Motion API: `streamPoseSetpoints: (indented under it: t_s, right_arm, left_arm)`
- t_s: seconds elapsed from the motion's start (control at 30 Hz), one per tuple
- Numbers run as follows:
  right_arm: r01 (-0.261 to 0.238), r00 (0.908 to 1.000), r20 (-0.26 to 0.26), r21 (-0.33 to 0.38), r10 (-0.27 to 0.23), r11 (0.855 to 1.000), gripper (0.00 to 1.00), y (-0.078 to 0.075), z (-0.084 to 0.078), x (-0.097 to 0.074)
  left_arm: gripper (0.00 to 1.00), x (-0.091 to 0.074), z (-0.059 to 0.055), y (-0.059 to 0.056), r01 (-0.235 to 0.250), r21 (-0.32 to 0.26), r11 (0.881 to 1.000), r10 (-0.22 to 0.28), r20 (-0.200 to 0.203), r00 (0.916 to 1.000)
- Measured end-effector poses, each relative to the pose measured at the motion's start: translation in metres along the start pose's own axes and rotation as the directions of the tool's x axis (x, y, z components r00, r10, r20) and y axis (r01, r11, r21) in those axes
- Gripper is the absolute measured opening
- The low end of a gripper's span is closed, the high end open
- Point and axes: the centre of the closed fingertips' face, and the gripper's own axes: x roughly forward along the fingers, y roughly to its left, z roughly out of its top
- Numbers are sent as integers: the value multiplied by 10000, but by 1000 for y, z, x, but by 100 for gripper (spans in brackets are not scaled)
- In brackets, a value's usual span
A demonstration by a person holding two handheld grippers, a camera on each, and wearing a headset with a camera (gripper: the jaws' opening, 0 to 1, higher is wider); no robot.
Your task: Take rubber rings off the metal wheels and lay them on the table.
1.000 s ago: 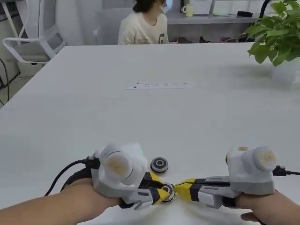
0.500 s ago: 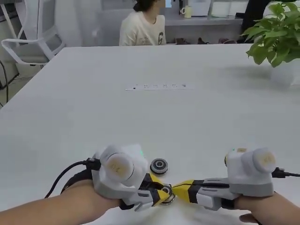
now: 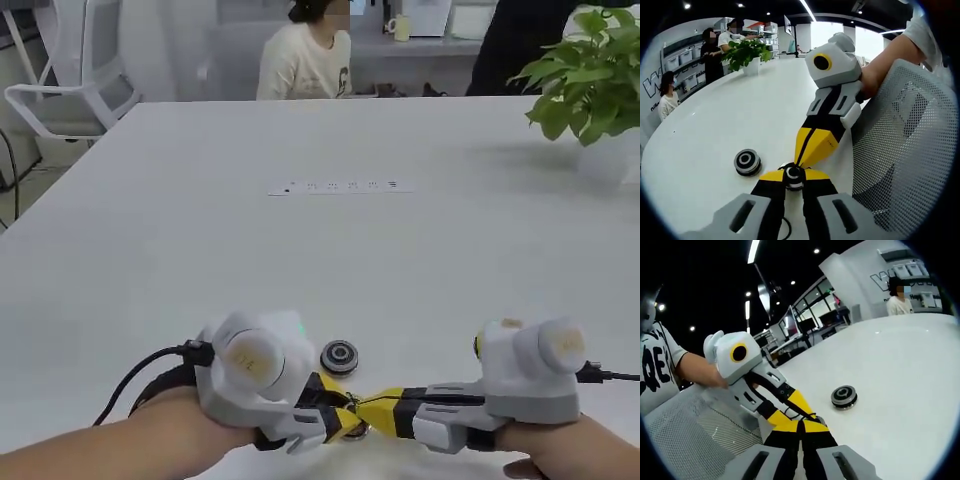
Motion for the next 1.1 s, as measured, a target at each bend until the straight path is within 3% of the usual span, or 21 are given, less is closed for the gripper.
streamPoseSetpoints:
  t_s: [0.4,0.63,0.7,1.1]
  right_arm:
    - [397,9990,-180,-217,-401,9990,0,-9,-5,-2]
    - [381,9992,-131,-136,-382,9992,0,-9,-4,-4]
    - [353,9993,-76,-72,-354,9994,0,-9,-3,-4]
    - [85,9999,-95,-43,-85,10000,0,-4,2,-7]
  left_arm:
    - [7,0,0,0,-30,-113,9999,30,6,10000]
    - [10,-3,1,-2,174,277,9995,-168,-203,9997]
    - [14,-7,2,-7,407,238,9989,-403,-175,9990]
    - [24,-29,18,-10,509,75,9987,-512,378,9980]
